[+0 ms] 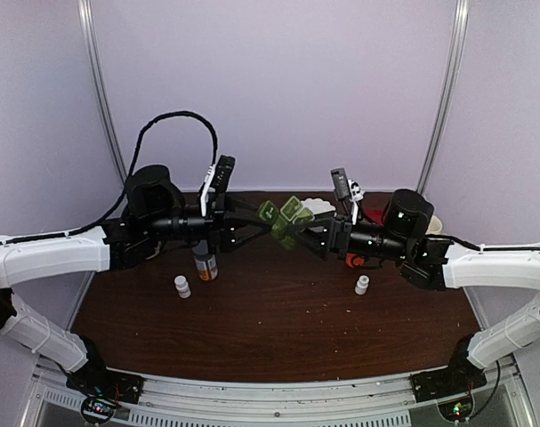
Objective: Sort the pills into containers
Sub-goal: Open the lid of the pill container.
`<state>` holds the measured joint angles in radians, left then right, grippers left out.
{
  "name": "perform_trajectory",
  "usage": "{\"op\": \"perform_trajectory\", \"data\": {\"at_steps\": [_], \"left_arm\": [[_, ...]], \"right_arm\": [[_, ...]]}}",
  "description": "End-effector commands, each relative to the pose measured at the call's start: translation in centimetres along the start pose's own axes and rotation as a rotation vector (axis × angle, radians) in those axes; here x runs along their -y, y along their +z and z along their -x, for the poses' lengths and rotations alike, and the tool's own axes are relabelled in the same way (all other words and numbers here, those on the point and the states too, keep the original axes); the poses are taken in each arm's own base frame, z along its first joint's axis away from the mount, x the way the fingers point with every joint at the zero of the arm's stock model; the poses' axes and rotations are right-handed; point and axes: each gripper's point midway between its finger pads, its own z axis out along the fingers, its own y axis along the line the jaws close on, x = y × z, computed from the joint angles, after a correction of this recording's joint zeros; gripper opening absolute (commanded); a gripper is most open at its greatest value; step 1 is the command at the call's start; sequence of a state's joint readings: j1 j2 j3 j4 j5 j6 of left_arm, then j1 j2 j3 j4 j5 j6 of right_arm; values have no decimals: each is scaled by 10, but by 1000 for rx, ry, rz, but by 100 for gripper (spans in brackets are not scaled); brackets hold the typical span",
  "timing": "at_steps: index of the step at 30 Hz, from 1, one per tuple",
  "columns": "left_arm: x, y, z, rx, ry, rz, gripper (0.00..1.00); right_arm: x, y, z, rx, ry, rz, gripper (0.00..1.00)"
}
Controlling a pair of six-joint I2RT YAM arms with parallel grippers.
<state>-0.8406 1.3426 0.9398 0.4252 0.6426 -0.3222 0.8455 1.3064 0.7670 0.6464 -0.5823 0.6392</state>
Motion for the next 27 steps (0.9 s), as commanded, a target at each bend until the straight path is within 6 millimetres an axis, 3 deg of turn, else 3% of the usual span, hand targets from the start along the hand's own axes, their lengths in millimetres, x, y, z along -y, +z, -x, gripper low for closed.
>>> {"op": "perform_trajectory", "data": {"at_steps": [1,5,9,15,21,27], "left_arm": [[-1,-6,-7,-105,-48,15,31],[1,-5,-26,-209,-99,-11,30],[1,-3,-44,-296,-151,-28,29],[-2,1,-62,-393,-207,-44,29],[4,2,-69,-425,-213,-98,29],[21,-1,-68,-432,-219,-201,30]], "right_arm": [[26,-9,-18,-141,-127,-155,96],[38,-17,-28,-229,-191,-235,99],[45,-25,-24,-244,-255,-300,99],[39,-22,-19,-276,-312,-302,92],[34,-13,-38,-371,-318,-245,89],[13,-6,-57,-460,-303,-74,85]]}}
